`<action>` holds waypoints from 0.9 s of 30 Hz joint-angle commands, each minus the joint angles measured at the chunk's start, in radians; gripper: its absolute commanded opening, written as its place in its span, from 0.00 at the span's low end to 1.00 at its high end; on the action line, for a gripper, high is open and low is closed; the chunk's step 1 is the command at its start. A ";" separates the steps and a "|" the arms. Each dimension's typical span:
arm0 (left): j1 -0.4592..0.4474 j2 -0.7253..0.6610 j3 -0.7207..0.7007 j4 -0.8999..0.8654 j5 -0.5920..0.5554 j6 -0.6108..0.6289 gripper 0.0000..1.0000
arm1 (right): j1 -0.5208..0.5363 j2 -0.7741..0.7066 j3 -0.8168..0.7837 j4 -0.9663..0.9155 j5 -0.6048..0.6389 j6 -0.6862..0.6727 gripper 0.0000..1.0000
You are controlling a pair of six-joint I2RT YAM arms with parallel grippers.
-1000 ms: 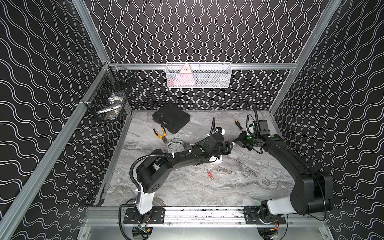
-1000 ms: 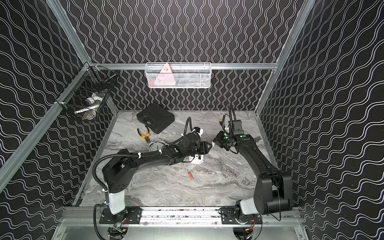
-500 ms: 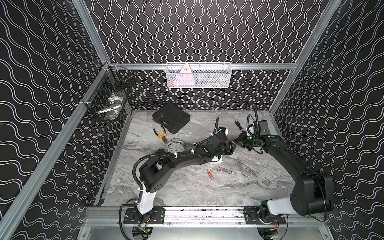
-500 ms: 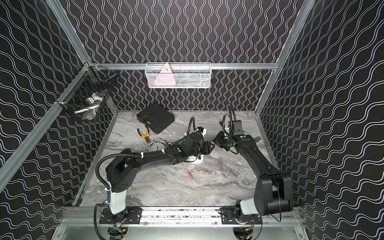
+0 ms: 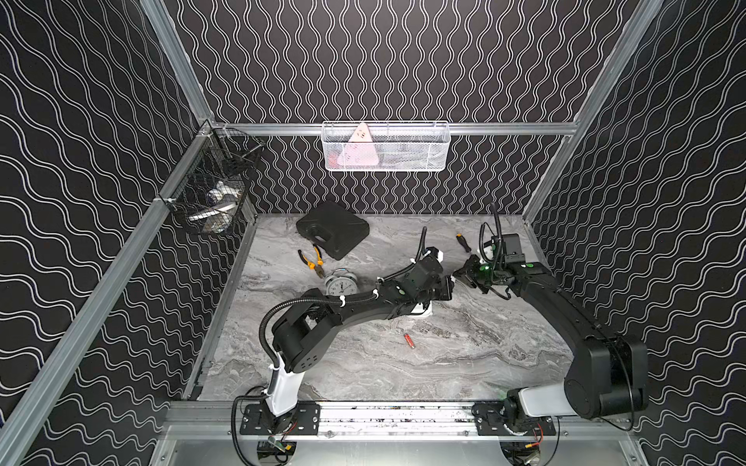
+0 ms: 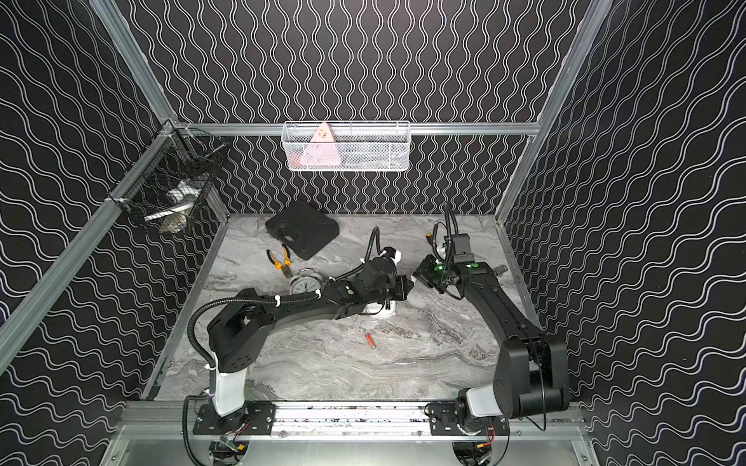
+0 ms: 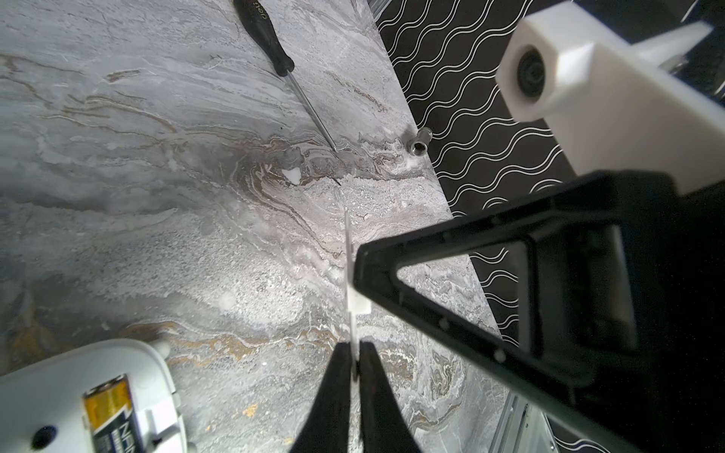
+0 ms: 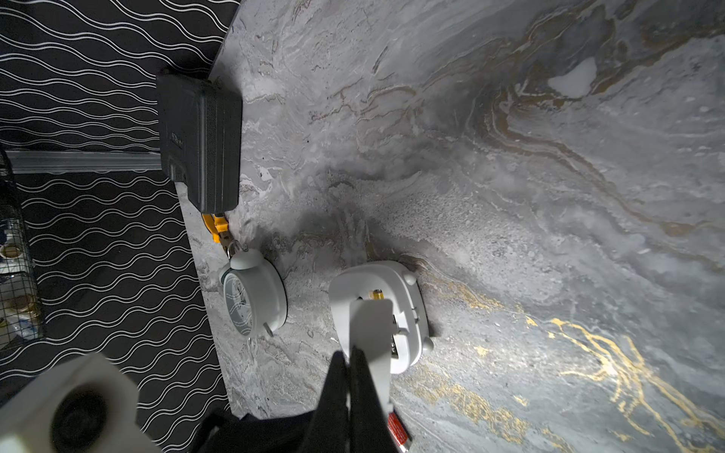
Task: Insert the battery into the alarm
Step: Install the cover on the alarm.
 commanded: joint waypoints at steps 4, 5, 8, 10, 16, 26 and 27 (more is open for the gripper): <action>0.000 0.008 0.018 -0.002 -0.011 0.037 0.05 | 0.000 -0.008 0.008 0.006 -0.014 -0.001 0.02; 0.000 0.006 0.018 -0.001 -0.013 0.044 0.03 | 0.000 -0.010 0.011 0.005 -0.014 -0.002 0.02; 0.000 0.005 0.018 -0.012 -0.039 0.080 0.00 | 0.001 -0.021 0.018 -0.003 -0.001 -0.003 0.10; 0.000 -0.004 0.012 -0.019 -0.070 0.120 0.00 | 0.001 -0.036 0.020 -0.006 0.019 -0.003 0.20; 0.000 -0.065 -0.112 0.157 -0.226 0.404 0.00 | -0.007 -0.122 -0.002 0.031 0.092 0.025 0.42; -0.007 -0.111 -0.297 0.520 -0.533 1.065 0.00 | -0.024 -0.210 -0.007 0.046 0.070 0.093 0.51; -0.011 -0.112 -0.318 0.572 -0.547 1.110 0.00 | -0.024 -0.210 -0.013 0.067 0.045 0.111 0.51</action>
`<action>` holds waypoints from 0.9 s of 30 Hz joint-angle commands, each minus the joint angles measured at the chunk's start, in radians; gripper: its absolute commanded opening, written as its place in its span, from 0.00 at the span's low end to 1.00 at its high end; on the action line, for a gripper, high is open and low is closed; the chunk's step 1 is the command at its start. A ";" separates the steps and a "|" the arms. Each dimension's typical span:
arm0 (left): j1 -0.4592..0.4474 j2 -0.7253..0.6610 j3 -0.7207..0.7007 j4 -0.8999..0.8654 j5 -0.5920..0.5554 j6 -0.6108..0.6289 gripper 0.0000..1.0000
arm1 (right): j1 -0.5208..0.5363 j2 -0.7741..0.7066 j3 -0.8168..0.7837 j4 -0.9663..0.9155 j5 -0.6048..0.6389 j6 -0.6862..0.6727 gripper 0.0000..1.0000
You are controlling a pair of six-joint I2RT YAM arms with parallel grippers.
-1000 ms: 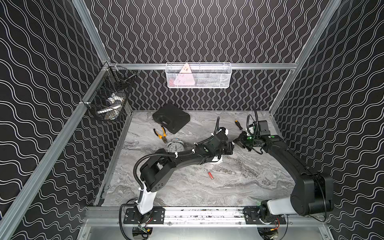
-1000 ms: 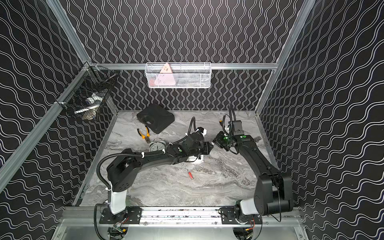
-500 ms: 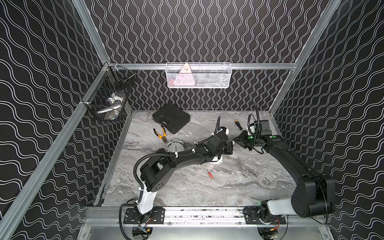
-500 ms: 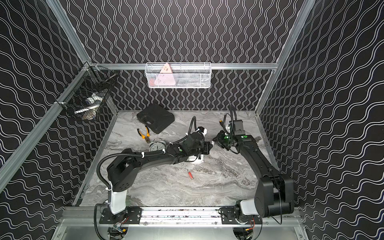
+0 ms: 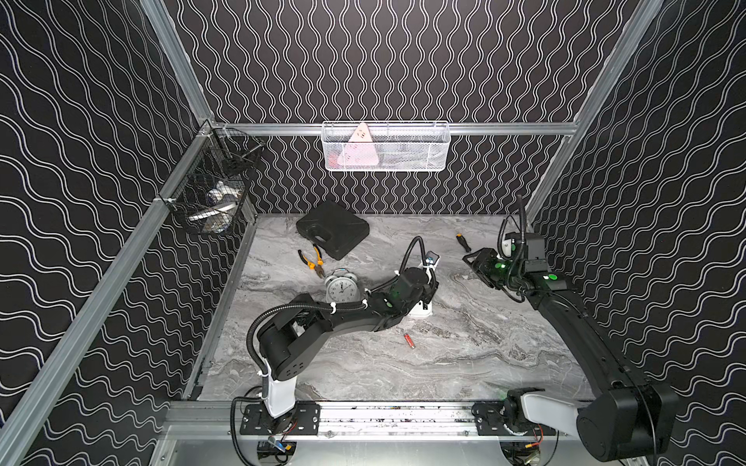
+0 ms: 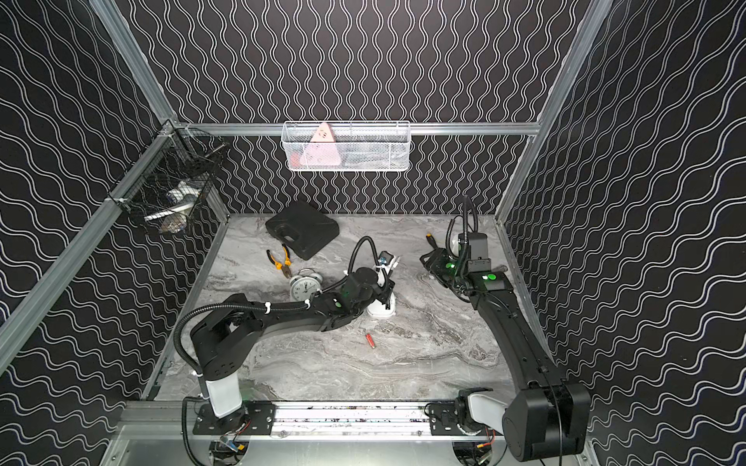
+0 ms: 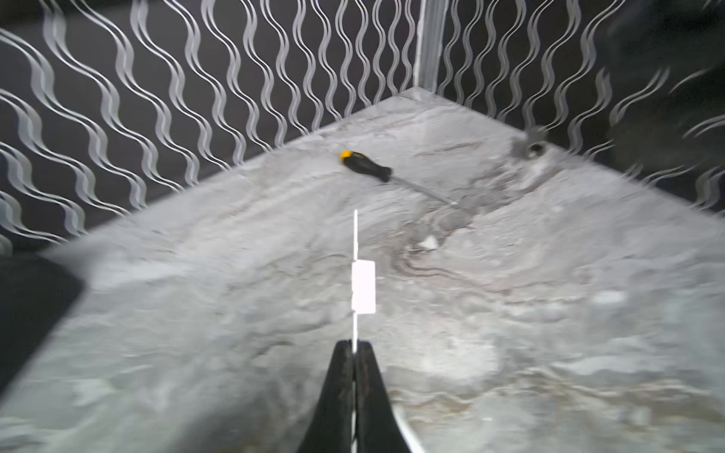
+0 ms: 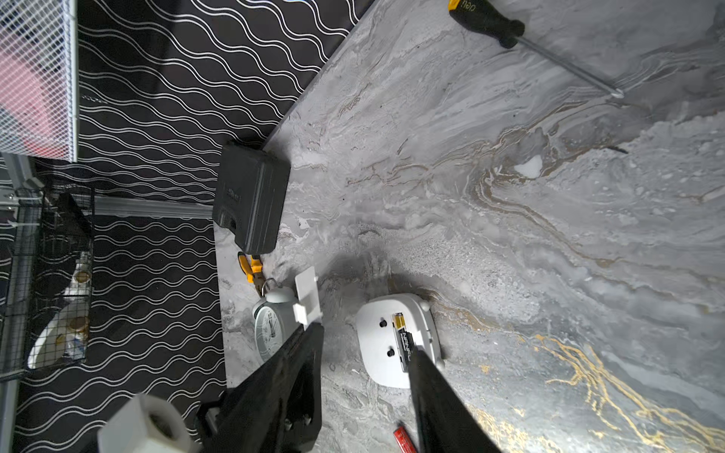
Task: Insert the battery into the alarm
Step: Install the cover on the alarm.
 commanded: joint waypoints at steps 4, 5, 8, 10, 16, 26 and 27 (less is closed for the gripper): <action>-0.018 -0.022 -0.135 0.435 -0.129 0.409 0.00 | 0.003 -0.005 -0.031 0.139 -0.121 0.124 0.46; -0.024 -0.014 -0.155 0.493 -0.125 0.463 0.00 | 0.004 -0.003 -0.033 0.156 -0.142 0.137 0.45; -0.050 0.020 -0.184 0.645 -0.137 0.626 0.00 | 0.016 0.007 -0.039 0.182 -0.174 0.154 0.44; -0.062 0.044 -0.172 0.677 -0.156 0.703 0.00 | 0.025 0.016 -0.044 0.192 -0.183 0.158 0.44; -0.105 0.118 -0.134 0.813 -0.231 0.925 0.00 | 0.049 0.020 -0.065 0.243 -0.177 0.168 0.43; -0.152 0.209 -0.080 0.945 -0.318 1.129 0.00 | 0.056 0.016 -0.075 0.272 -0.179 0.182 0.22; -0.153 0.213 -0.078 0.944 -0.320 1.133 0.00 | 0.056 0.016 -0.073 0.271 -0.178 0.183 0.20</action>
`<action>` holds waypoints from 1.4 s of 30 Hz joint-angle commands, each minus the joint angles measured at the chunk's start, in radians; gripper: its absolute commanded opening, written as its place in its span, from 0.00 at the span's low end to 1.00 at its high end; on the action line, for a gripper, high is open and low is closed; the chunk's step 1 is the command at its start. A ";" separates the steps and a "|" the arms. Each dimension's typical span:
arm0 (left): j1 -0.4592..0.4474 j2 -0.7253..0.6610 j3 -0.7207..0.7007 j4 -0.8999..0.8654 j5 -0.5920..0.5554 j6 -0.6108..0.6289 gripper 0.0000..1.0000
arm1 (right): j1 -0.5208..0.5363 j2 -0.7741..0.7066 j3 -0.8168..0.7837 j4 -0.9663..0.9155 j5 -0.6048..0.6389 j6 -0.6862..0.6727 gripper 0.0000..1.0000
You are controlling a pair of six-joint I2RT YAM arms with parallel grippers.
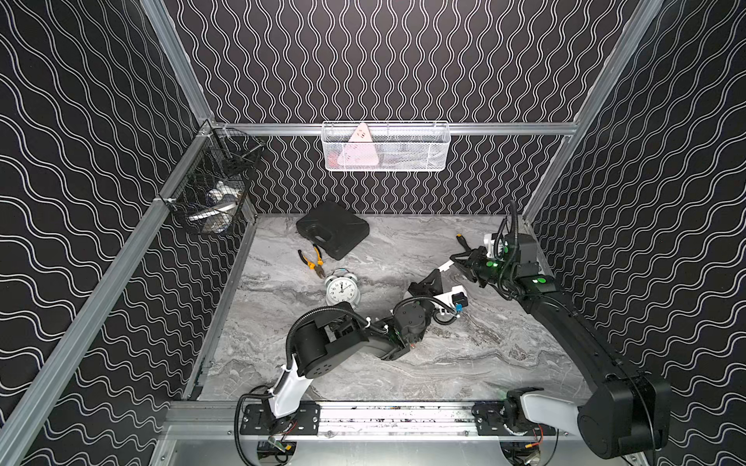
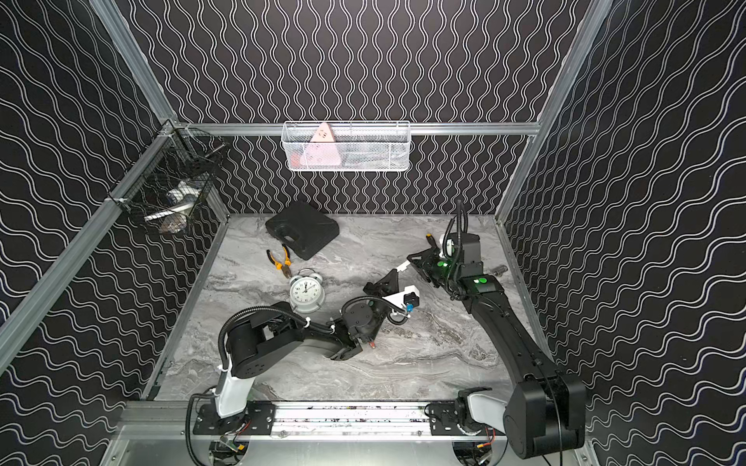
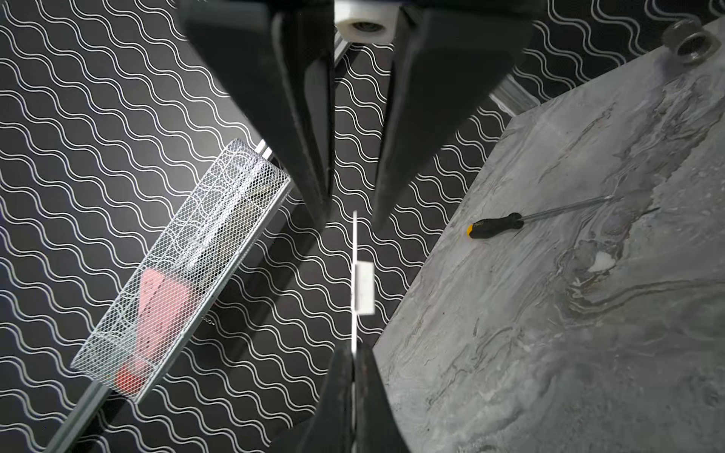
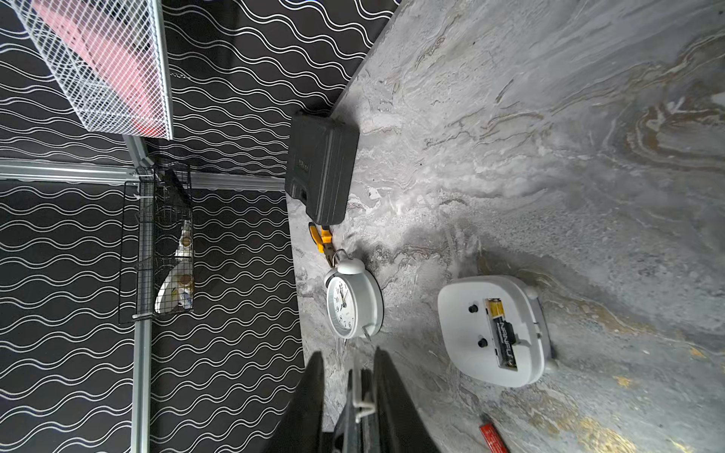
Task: Insert the battery into the alarm
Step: Install the cover on the alarm.
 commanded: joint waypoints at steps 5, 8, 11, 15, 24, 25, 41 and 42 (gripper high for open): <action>-0.007 0.012 0.020 0.104 -0.052 0.092 0.00 | 0.006 -0.002 0.002 0.030 -0.009 0.009 0.14; -0.006 0.015 0.027 0.092 -0.064 0.090 0.00 | 0.012 -0.007 0.000 0.027 -0.001 0.007 0.16; -0.007 0.017 0.027 0.093 -0.066 0.090 0.00 | 0.015 -0.004 0.003 0.021 -0.002 0.001 0.14; -0.009 0.017 0.031 0.095 -0.070 0.092 0.00 | 0.020 0.001 0.010 0.015 -0.002 0.000 0.07; -0.016 0.025 0.037 0.111 -0.089 0.097 0.07 | 0.024 0.003 0.024 0.005 0.010 -0.013 0.00; -0.018 0.022 0.036 0.107 -0.089 0.088 0.20 | 0.024 0.005 0.029 0.000 0.012 -0.021 0.00; -0.019 -0.426 -0.262 -0.570 0.076 -0.822 0.99 | 0.003 0.136 0.198 -0.163 0.018 -0.413 0.00; 0.016 -0.479 -0.258 -0.682 0.186 -0.939 0.99 | 0.003 0.140 0.196 -0.163 -0.004 -0.440 0.00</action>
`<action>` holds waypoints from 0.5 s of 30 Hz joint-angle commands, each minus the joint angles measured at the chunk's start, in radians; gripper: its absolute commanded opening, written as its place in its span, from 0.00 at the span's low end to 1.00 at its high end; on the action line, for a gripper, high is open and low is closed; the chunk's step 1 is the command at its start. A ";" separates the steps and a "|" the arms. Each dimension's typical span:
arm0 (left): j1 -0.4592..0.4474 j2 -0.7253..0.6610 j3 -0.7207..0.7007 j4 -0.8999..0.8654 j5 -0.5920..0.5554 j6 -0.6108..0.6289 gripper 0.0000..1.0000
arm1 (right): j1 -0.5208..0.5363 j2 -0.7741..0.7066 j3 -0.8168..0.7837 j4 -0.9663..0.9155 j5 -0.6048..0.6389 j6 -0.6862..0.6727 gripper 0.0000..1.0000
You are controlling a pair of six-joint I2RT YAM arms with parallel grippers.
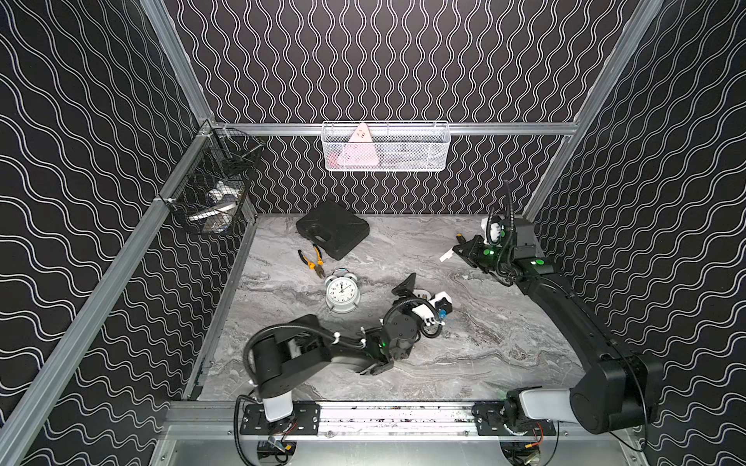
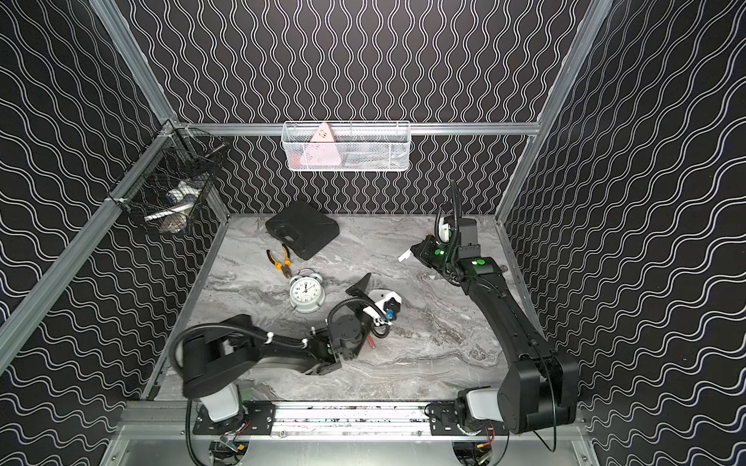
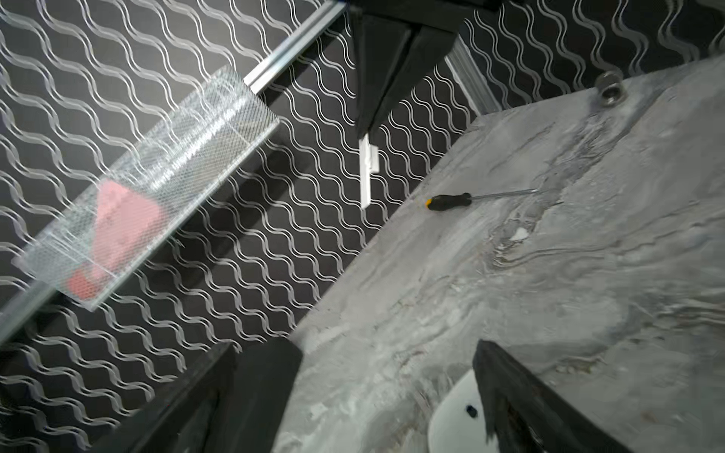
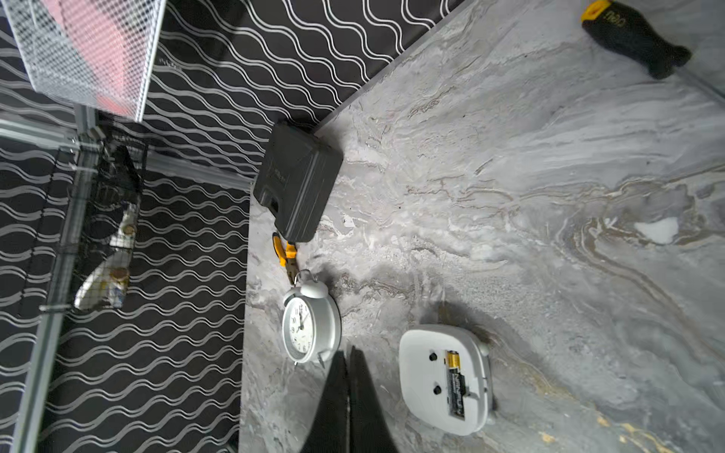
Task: Insert the battery into the alarm
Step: Install the cover on the alarm.
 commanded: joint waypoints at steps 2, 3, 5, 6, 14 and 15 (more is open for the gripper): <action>0.143 -0.181 -0.003 -0.450 0.446 -0.636 0.99 | -0.001 0.016 0.003 -0.034 -0.132 -0.192 0.00; 0.181 -0.201 0.002 -0.481 0.561 -0.704 0.99 | -0.001 0.019 0.002 -0.039 -0.168 -0.220 0.00; 0.269 -0.216 0.028 -0.526 0.808 -0.876 0.98 | -0.001 0.017 -0.005 -0.042 -0.227 -0.256 0.00; 0.298 -0.211 0.040 -0.527 0.889 -0.946 0.98 | 0.000 0.009 -0.015 -0.031 -0.247 -0.258 0.00; 0.525 -0.032 0.128 -0.177 1.417 -1.509 0.89 | 0.002 0.030 -0.045 0.016 -0.395 -0.285 0.00; 0.532 -0.008 0.131 -0.108 1.452 -1.571 0.87 | 0.003 0.035 -0.041 0.015 -0.420 -0.285 0.00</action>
